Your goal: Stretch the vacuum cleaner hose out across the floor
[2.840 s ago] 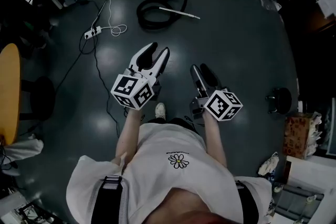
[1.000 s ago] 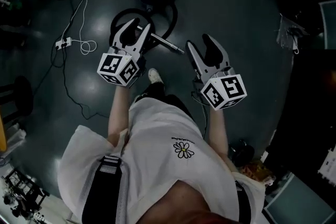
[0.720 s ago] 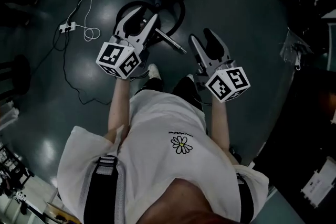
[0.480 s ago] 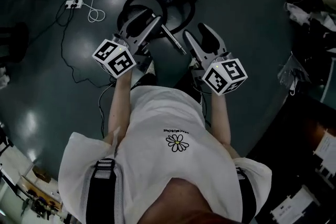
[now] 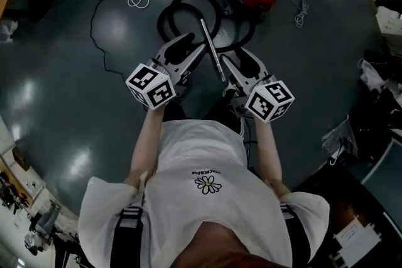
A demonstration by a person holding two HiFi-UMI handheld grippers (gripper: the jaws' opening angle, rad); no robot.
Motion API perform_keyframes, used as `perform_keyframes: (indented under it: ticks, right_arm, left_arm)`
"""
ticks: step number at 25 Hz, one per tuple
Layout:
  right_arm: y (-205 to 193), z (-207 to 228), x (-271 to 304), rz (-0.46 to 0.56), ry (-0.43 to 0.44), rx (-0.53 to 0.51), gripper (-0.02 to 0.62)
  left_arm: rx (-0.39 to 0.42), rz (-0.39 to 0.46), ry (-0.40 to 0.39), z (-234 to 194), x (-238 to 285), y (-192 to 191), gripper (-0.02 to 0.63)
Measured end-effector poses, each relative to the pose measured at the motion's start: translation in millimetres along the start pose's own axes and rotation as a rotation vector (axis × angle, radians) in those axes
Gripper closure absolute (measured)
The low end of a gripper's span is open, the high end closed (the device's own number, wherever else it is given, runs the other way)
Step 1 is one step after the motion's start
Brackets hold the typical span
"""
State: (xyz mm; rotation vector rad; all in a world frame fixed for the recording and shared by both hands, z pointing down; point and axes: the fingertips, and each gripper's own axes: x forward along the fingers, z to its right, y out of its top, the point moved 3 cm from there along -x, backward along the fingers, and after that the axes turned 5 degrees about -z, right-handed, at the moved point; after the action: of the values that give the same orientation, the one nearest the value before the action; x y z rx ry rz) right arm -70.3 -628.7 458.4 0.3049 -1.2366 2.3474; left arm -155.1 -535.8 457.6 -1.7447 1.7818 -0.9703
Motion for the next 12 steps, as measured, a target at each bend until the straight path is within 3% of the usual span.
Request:
perform_keyframes:
  ticks: [3, 6, 9, 12]
  right_arm:
    - [-11, 42, 20, -0.021, 0.045, 0.078, 0.364]
    - [-46, 90, 40, -0.12, 0.078, 0.144, 0.364]
    - [-88, 149, 77, -0.224, 0.104, 0.131, 0.364]
    - [-150, 224, 120, -0.355, 0.08, 0.064, 0.364]
  left_arm:
    - [-0.064, -0.032, 0.014, -33, 29, -32, 0.424]
    - [-0.063, -0.12, 0.078, -81, 68, -88, 0.424]
    - [-0.066, -0.172, 0.139, -147, 108, -147, 0.425]
    - [-0.129, -0.195, 0.195, -214, 141, -225, 0.424]
